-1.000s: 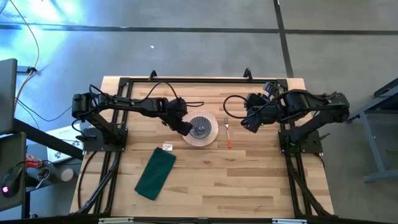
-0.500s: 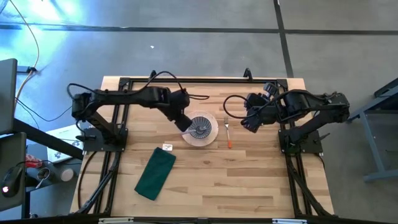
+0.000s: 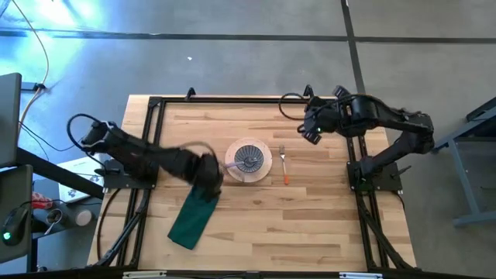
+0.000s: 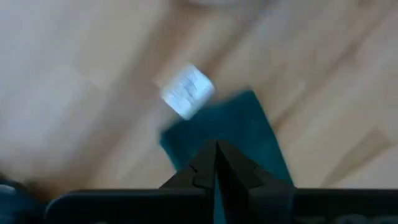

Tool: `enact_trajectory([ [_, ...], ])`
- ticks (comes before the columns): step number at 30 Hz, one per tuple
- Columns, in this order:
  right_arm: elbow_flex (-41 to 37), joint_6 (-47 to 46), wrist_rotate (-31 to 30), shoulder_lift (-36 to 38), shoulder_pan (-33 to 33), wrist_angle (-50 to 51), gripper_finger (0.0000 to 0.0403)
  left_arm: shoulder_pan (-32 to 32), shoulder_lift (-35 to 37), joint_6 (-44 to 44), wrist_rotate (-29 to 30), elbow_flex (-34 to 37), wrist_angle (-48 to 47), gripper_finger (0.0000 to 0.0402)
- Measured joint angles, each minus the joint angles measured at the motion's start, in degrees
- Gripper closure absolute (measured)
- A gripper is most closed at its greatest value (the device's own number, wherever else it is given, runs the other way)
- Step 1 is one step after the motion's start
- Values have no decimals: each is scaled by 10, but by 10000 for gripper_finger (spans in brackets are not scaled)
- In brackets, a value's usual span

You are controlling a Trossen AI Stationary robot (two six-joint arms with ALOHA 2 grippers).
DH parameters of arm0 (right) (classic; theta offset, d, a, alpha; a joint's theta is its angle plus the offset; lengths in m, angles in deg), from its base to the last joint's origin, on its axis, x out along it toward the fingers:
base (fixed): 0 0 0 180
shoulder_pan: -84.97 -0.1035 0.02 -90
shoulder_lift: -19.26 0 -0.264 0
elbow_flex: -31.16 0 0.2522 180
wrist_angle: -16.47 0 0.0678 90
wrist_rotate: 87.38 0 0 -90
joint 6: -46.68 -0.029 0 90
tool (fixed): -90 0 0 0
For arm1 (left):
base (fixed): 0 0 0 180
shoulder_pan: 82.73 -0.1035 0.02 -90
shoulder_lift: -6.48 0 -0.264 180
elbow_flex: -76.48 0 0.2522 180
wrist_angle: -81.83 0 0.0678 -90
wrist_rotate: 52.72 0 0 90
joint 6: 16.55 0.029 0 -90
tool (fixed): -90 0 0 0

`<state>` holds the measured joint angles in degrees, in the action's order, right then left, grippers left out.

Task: Set table place
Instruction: Move the green towel to the left of the white plate on the table

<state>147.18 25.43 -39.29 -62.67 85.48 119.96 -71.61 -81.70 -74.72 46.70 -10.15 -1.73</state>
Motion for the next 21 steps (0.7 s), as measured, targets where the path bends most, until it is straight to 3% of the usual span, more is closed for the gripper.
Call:
enact_trajectory([
  [8,0,21,2,0,25,-11,402,89,-1,-98,-112,176,238,401],
  [21,0,17,3,0,25,-11,403,94,-1,-133,-103,308,341,401],
])
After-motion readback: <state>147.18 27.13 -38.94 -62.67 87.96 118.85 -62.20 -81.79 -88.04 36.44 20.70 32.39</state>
